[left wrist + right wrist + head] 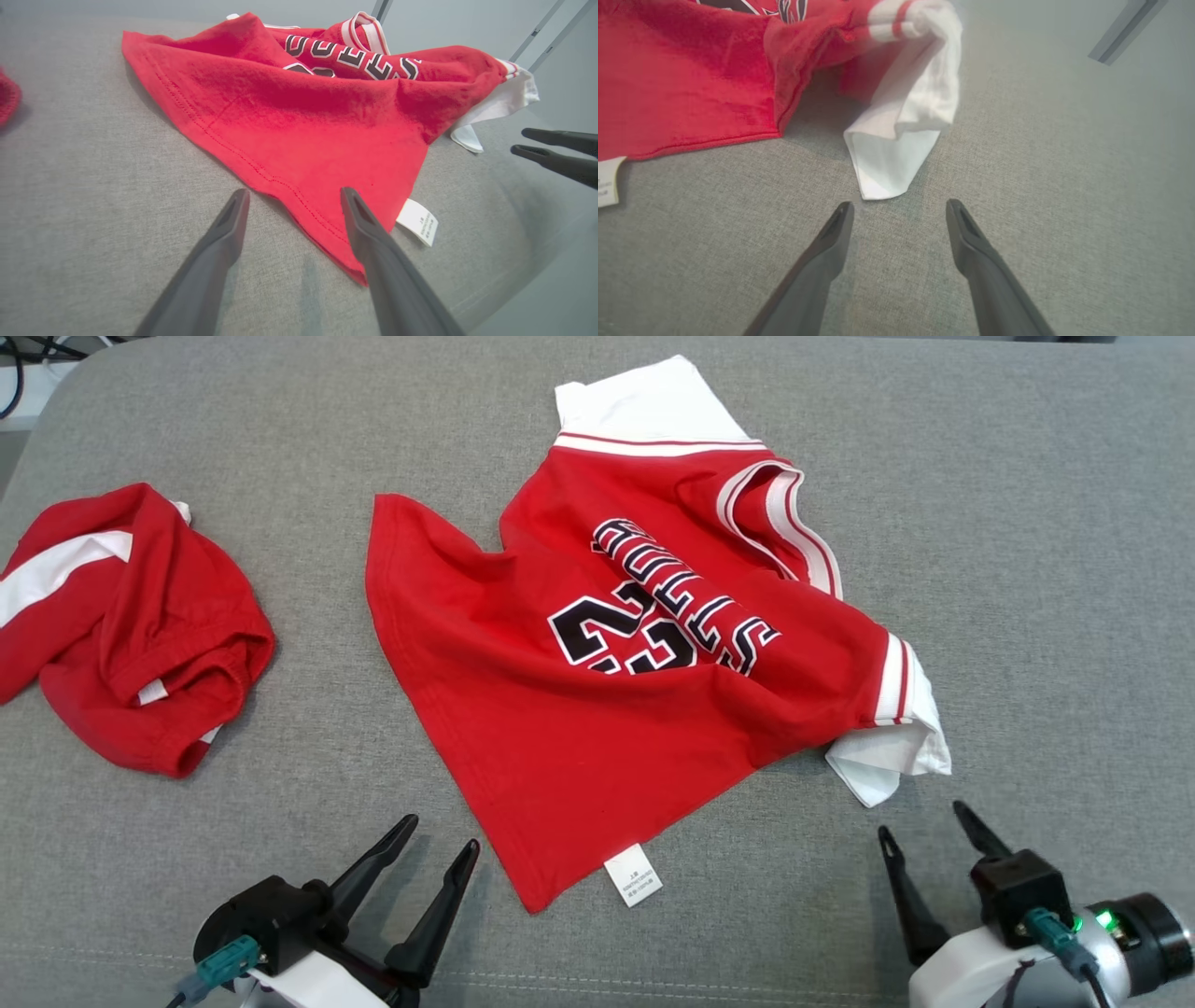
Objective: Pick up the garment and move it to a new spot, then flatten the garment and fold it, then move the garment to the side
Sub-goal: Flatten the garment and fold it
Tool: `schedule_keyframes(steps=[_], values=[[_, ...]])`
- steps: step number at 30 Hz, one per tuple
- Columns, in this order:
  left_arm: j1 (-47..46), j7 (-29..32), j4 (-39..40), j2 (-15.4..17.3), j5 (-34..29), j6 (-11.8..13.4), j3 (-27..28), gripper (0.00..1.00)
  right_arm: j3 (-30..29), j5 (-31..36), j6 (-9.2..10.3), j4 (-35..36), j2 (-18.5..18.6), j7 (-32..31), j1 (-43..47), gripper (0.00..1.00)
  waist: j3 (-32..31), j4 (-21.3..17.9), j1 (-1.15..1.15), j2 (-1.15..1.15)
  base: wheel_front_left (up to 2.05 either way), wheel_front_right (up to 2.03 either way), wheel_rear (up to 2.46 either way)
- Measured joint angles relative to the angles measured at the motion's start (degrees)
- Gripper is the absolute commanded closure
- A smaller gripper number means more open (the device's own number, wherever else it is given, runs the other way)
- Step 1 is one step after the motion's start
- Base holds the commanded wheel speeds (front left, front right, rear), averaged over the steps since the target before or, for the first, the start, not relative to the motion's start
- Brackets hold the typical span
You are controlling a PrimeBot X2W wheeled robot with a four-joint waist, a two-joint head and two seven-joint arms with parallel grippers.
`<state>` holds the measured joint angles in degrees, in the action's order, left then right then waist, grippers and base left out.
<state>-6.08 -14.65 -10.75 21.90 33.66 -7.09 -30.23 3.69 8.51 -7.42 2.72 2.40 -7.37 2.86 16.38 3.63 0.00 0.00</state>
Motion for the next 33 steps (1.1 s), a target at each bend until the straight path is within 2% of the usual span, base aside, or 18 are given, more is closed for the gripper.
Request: schedule_keyframes(steps=[7,16,17,18,19,20,25,28,33], values=[[-0.01,0.00,0.51,0.96,0.20,0.00,0.00,0.00,0.47,-0.97,0.00,-7.14,-0.09,4.07,-2.36,0.00,0.85,0.70,0.00,0.00,0.00,0.00,0.00],[-0.15,0.00,0.75,1.45,0.76,0.00,-0.31,0.00,-0.22,-2.53,0.00,-14.99,-0.03,5.66,-8.44,0.00,1.84,2.68,0.00,0.00,0.00,0.00,0.00],[-0.16,0.00,0.74,1.63,0.76,0.00,-0.32,0.00,-0.58,-2.67,-0.01,-15.63,-0.04,5.86,-8.93,0.08,1.97,2.94,0.00,0.00,0.00,0.00,0.00],[-0.16,0.00,0.74,1.81,0.78,0.00,-0.34,0.00,-0.85,-3.15,-0.03,-16.62,-0.07,6.09,-9.63,0.56,2.09,3.20,0.00,0.00,0.00,0.00,0.00],[-0.18,0.00,0.75,2.01,0.90,0.00,-0.33,0.00,-1.08,-4.11,-0.08,-17.26,-0.07,6.68,-10.27,0.80,2.20,3.43,0.00,0.00,0.00,0.00,0.00],[-0.19,0.00,0.74,2.24,1.13,0.00,-0.33,0.00,-1.29,-4.58,-0.08,-18.29,-0.05,7.20,-11.02,1.00,2.29,3.63,0.00,0.00,0.00,0.00,0.00],[-0.20,0.00,0.67,2.40,1.25,0.00,-0.26,0.00,-3.89,-4.85,-0.15,-20.82,-0.21,9.06,-13.66,1.00,2.17,3.90,0.00,0.00,0.00,0.00,0.00],[-0.19,0.00,0.54,2.33,1.24,0.00,-0.08,0.00,-8.21,-3.88,-0.14,-20.54,-0.11,10.25,-14.02,1.00,1.67,3.41,0.00,0.00,0.00,0.00,0.00],[-0.13,0.00,0.46,1.93,1.19,0.00,0.07,0.00,-14.85,0.98,-0.07,-12.07,-0.09,10.56,-14.01,1.00,0.51,1.78,0.00,0.00,0.00,0.00,0.00]])
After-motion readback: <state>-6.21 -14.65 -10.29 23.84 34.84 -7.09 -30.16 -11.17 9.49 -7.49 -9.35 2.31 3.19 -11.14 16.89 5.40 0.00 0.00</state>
